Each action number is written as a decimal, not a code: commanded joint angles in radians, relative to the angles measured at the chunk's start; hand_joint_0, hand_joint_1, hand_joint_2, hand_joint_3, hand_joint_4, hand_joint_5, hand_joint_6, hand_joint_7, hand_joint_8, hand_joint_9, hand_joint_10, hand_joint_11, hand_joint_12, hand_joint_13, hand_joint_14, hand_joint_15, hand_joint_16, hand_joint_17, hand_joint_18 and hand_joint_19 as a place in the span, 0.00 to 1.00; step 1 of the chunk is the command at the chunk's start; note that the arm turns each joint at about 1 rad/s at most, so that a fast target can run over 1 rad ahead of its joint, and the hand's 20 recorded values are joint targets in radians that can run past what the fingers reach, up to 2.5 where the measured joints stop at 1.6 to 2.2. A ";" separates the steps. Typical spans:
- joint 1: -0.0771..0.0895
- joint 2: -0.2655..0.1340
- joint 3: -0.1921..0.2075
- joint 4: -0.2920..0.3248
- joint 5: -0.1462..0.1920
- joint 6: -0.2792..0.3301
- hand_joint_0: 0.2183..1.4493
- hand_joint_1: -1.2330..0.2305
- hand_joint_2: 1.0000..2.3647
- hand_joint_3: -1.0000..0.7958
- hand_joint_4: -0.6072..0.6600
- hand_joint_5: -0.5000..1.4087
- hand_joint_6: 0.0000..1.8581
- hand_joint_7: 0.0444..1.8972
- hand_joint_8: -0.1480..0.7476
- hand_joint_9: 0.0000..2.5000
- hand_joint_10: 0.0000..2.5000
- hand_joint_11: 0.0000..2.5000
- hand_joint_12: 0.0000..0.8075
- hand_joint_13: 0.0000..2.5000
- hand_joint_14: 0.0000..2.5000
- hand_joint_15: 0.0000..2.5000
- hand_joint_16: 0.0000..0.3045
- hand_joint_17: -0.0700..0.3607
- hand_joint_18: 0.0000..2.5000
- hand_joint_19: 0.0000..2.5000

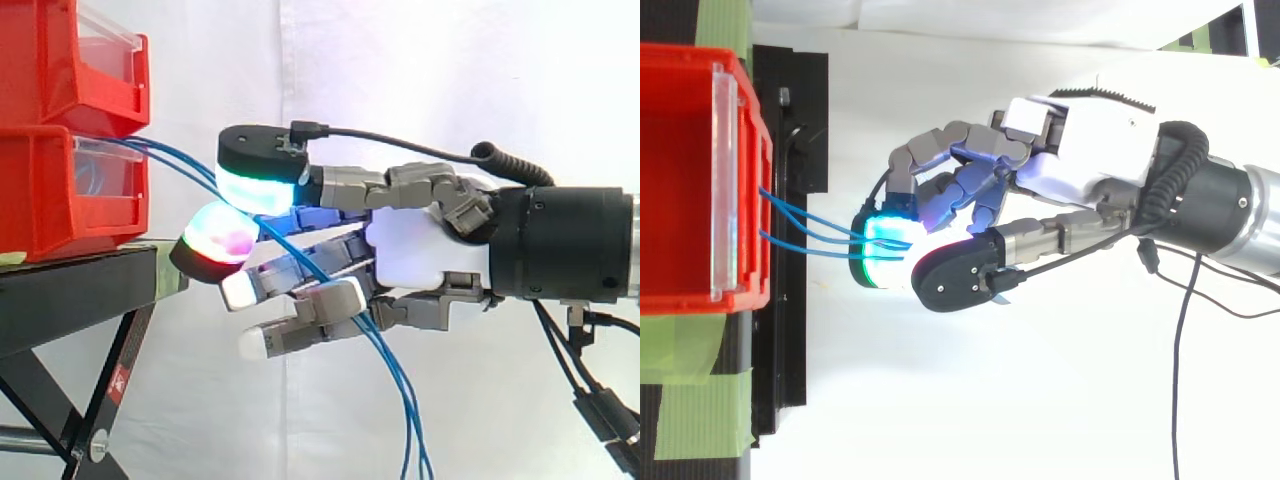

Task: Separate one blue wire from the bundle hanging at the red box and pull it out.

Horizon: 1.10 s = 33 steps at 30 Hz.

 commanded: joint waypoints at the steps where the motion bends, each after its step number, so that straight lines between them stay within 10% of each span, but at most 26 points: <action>1: 0.000 0.021 0.000 -0.027 -0.001 -0.012 0.35 0.40 0.02 0.43 0.63 0.15 0.45 0.52 0.54 0.33 0.01 0.32 0.42 0.61 0.01 0.50 0.15 0.41 0.22 0.16; 33: -0.020 0.144 0.000 -0.126 0.005 -0.331 0.36 0.32 0.01 0.40 0.62 0.15 0.45 0.49 0.53 0.34 0.01 0.34 0.39 0.58 0.01 0.51 0.16 0.41 0.22 0.16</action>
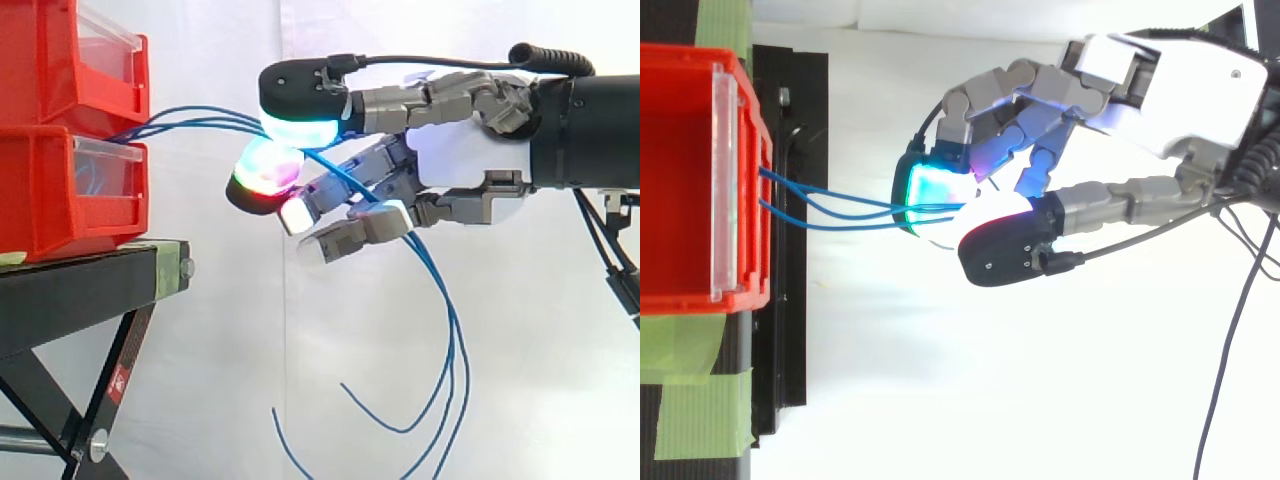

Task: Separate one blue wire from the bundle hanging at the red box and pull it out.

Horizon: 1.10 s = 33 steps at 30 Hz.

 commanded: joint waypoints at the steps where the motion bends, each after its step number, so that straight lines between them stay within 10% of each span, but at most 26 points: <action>1: -0.001 0.003 0.000 0.000 0.000 -0.024 0.36 0.31 0.01 0.40 0.62 0.15 0.45 0.49 0.53 0.34 0.01 0.34 0.39 0.58 0.01 0.51 0.16 0.41 0.22 0.16; 33: 0.001 0.003 0.000 -0.016 0.005 -0.019 0.37 0.31 0.01 0.39 0.61 0.15 0.45 0.49 0.53 0.42 0.01 0.49 0.39 0.58 0.01 0.53 0.16 0.41 0.22 0.16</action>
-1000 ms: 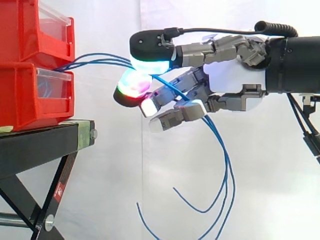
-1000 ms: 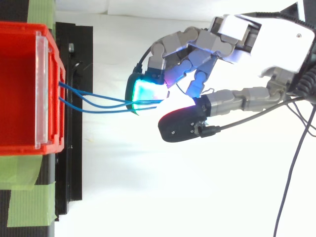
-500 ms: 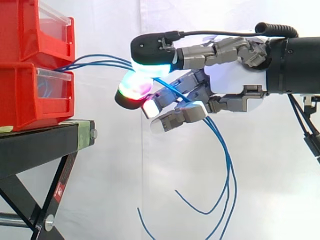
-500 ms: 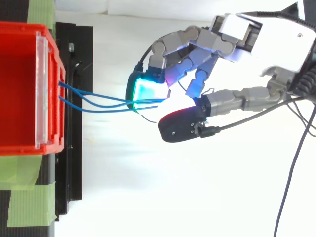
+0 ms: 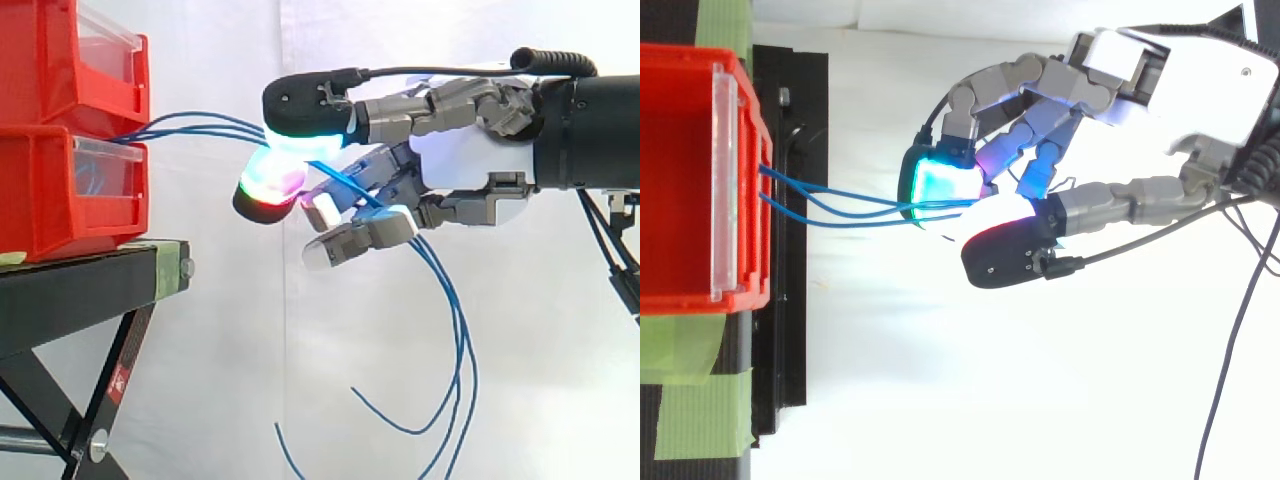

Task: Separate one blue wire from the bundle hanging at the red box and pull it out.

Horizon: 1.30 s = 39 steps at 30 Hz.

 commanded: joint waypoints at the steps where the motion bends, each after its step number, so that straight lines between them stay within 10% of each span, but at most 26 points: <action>1: 0.000 0.000 0.000 0.000 0.000 0.000 0.37 0.31 0.01 0.39 0.61 0.15 0.45 0.49 0.53 0.42 0.01 0.49 0.38 0.58 0.01 0.53 0.16 0.41 0.22 0.16; 39: 0.001 0.002 0.000 0.000 0.005 0.002 0.34 0.33 0.00 0.29 0.62 0.14 0.46 0.50 0.51 0.41 0.01 0.52 0.38 0.57 0.01 0.53 0.16 0.42 0.21 0.17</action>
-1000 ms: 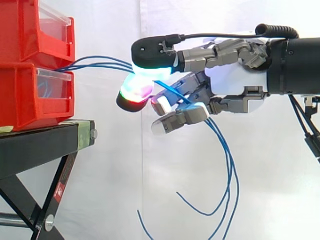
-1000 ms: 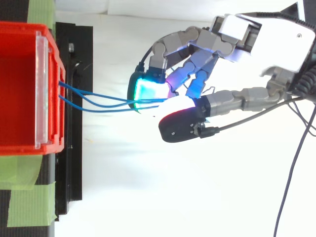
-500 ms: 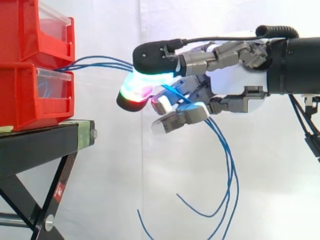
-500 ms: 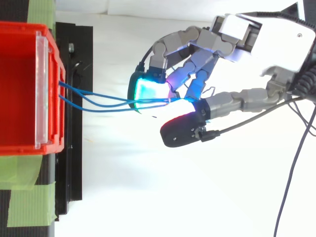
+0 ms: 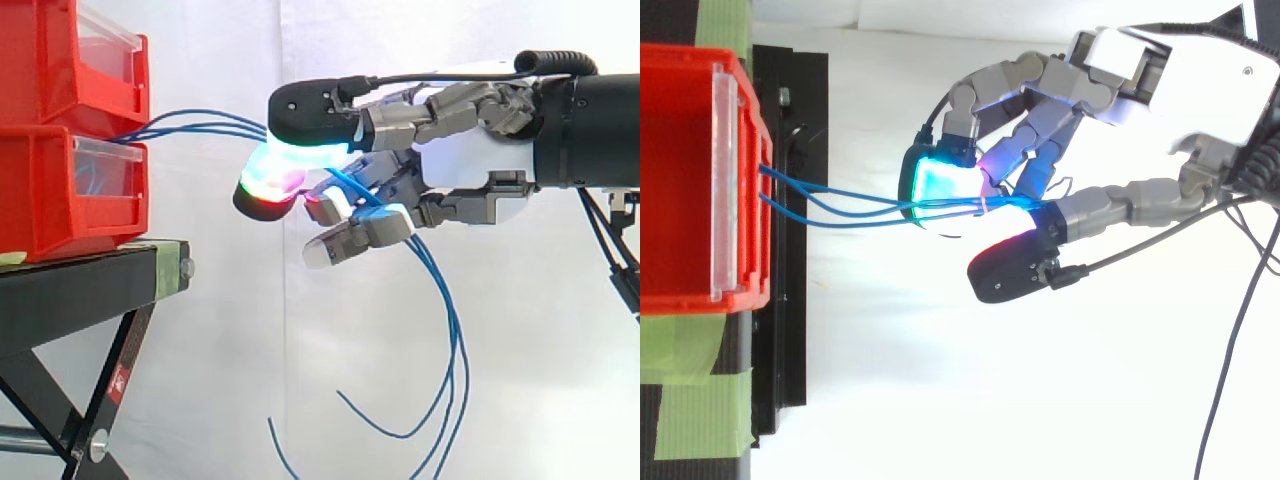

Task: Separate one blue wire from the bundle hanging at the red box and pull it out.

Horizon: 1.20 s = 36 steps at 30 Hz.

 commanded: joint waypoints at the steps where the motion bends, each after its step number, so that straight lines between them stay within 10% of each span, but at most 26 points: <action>1: 0.000 -0.001 0.001 0.001 0.001 0.000 0.33 0.34 0.00 0.28 0.62 0.14 0.45 0.50 0.51 0.41 0.01 0.52 0.38 0.57 0.01 0.53 0.16 0.42 0.21 0.17; 16: 0.000 0.000 -0.001 -0.001 0.001 -0.001 0.32 0.48 0.00 0.29 0.63 0.15 0.45 0.50 0.52 0.43 0.01 0.52 0.38 0.58 0.01 0.53 0.17 0.43 0.22 0.18; 36: 0.003 -0.001 -0.001 0.001 0.002 -0.001 0.35 0.36 0.01 0.40 0.59 0.15 0.46 0.51 0.52 0.44 0.01 0.52 0.38 0.58 0.01 0.54 0.16 0.42 0.23 0.18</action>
